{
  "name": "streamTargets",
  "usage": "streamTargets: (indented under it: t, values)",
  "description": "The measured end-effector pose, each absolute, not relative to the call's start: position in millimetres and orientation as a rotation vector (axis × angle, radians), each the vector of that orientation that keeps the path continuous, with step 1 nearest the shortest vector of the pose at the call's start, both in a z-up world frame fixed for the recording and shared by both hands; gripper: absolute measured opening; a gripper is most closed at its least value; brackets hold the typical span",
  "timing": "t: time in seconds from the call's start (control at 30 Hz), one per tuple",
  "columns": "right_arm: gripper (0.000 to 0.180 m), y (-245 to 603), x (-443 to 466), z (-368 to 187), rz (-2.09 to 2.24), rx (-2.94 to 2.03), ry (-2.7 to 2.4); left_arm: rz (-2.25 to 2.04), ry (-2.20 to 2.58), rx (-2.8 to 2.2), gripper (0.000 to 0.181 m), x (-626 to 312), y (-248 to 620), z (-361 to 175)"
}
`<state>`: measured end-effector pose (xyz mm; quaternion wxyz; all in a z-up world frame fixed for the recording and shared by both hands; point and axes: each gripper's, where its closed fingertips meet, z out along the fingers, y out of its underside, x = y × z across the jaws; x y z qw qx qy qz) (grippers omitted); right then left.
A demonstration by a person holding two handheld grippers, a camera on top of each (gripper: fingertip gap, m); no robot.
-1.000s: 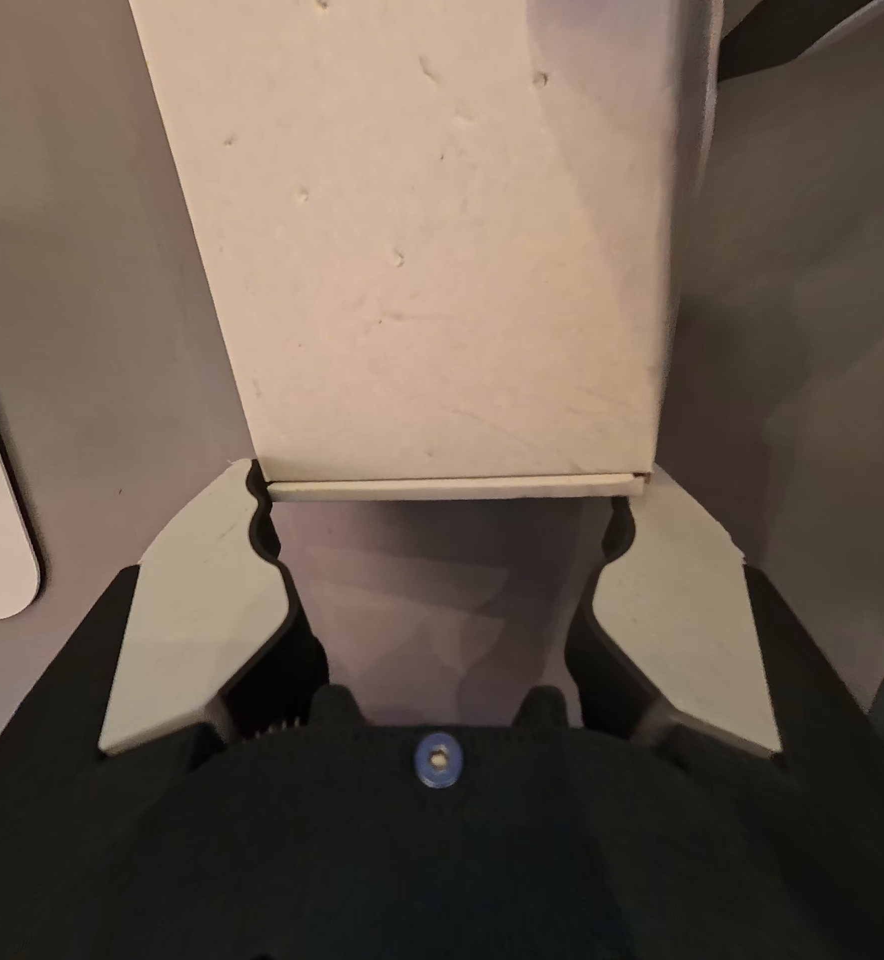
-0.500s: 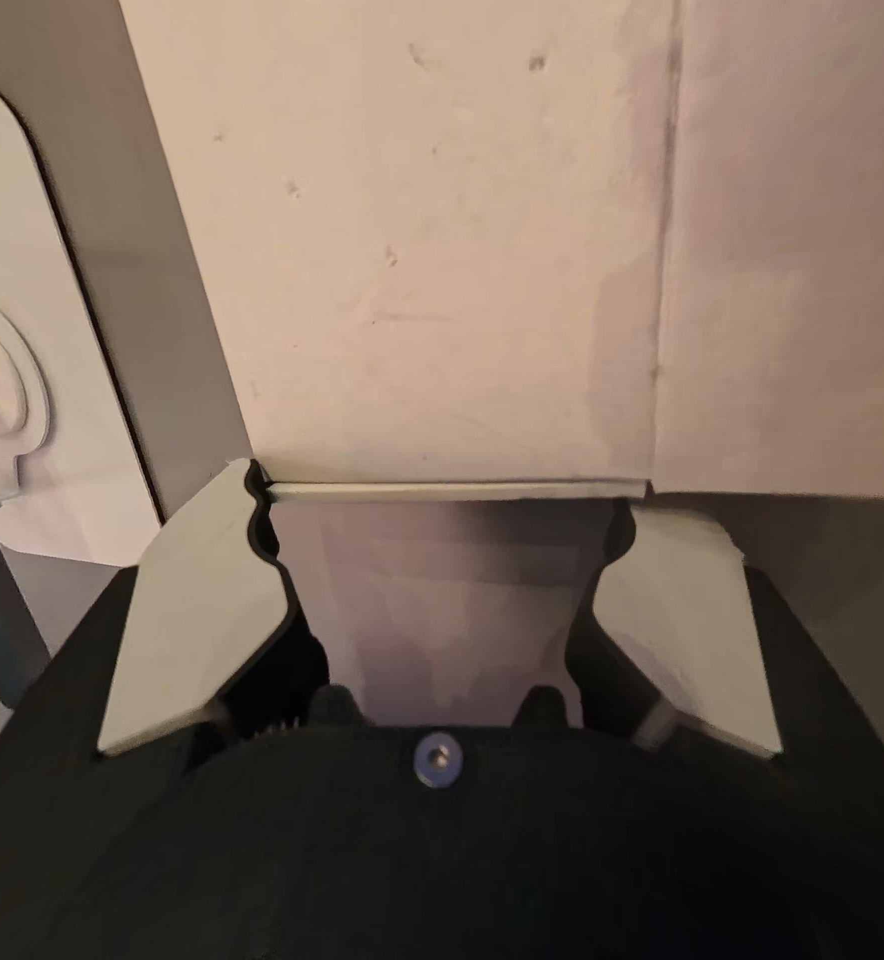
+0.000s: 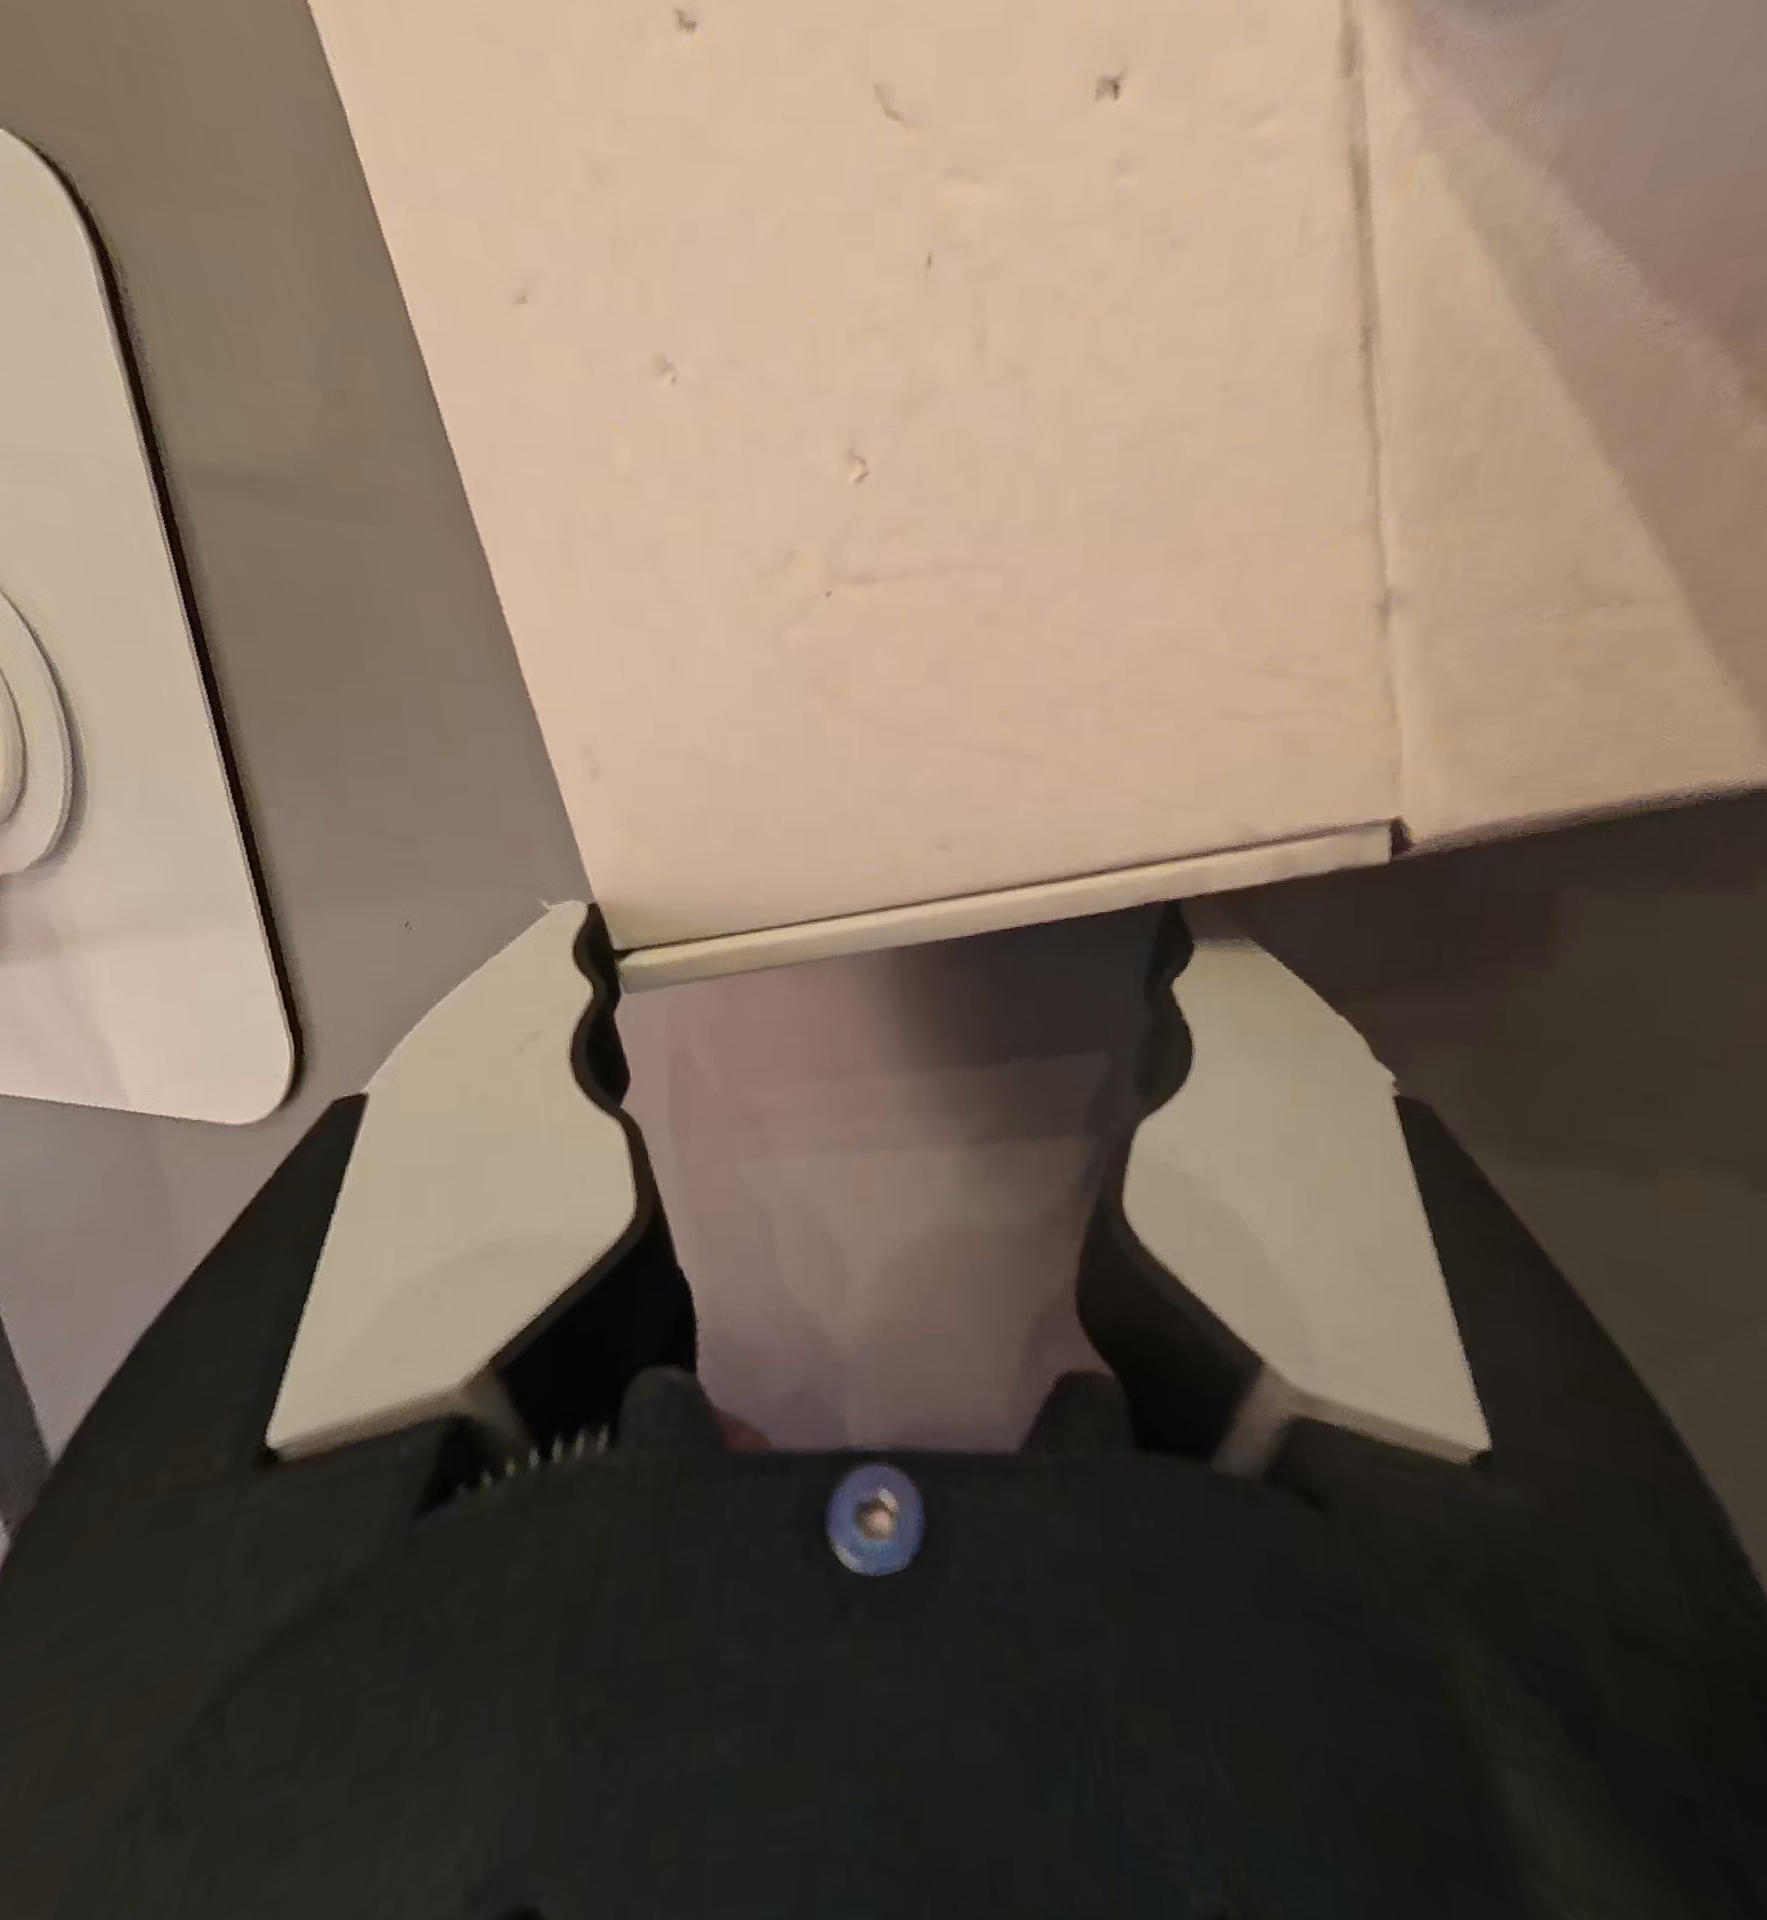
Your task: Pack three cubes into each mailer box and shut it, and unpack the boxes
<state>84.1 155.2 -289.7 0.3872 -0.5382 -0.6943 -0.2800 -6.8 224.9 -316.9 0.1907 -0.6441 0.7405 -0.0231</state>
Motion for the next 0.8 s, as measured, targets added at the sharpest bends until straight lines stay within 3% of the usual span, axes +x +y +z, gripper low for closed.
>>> streamTargets:
  t: [0.07,0.13,0.27,0.47,0.8]
  values:
    - [0.003,156.6,83.8,-280.0,-0.689,-1.383,-1.735,-0.181,2.025,-1.882,0.091,-6.7,220.1,-312.2]
    - [0.0,157.6,83.4,-276.4,-0.661,-1.414,-1.723,-0.323,1.908,-1.994,0.085,-8.4,217.2,-303.3]
    - [0.0,156.7,80.4,-276.7,-0.652,-1.449,-1.706,-0.609,1.614,-2.207,0.085,-11.7,207.0,-288.2]
    - [0.0,157.5,83.2,-276.6,-0.644,-1.474,-1.72,-0.674,1.443,-2.279,0.082,-8.7,201.6,-293.4]
    - [0.0,162.9,82.2,-255.2,-0.318,-1.681,-1.643,-0.611,1.567,-2.269,0.083,-5.5,205.2,-292.4]
